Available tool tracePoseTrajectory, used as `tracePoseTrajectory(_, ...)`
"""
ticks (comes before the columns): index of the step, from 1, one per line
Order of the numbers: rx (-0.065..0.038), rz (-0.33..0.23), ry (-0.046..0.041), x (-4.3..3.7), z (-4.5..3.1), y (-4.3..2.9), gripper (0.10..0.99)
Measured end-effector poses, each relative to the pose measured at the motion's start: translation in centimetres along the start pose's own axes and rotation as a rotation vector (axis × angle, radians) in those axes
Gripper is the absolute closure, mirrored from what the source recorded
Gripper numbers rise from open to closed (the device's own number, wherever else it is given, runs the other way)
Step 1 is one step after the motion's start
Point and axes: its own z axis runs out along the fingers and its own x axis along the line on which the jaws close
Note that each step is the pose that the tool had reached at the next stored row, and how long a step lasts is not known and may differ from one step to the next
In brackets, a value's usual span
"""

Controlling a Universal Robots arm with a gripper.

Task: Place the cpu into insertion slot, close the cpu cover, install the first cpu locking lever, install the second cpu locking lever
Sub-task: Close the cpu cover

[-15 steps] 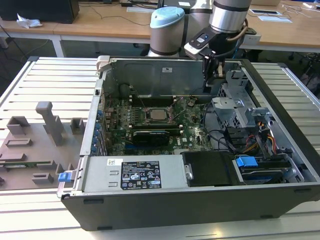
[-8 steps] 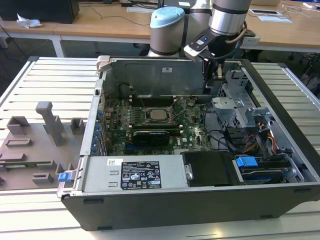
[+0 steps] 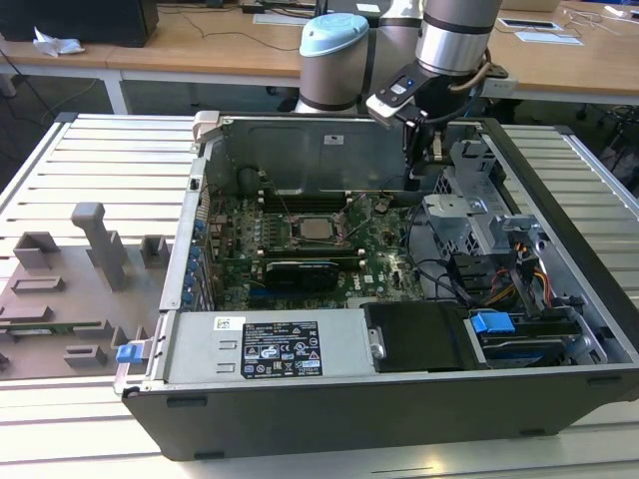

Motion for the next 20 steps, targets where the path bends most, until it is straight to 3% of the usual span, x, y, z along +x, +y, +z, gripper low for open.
tracePoseTrajectory(20, 0.000, 0.000, 0.0000, 0.04, 1.12, 0.01, 0.980)
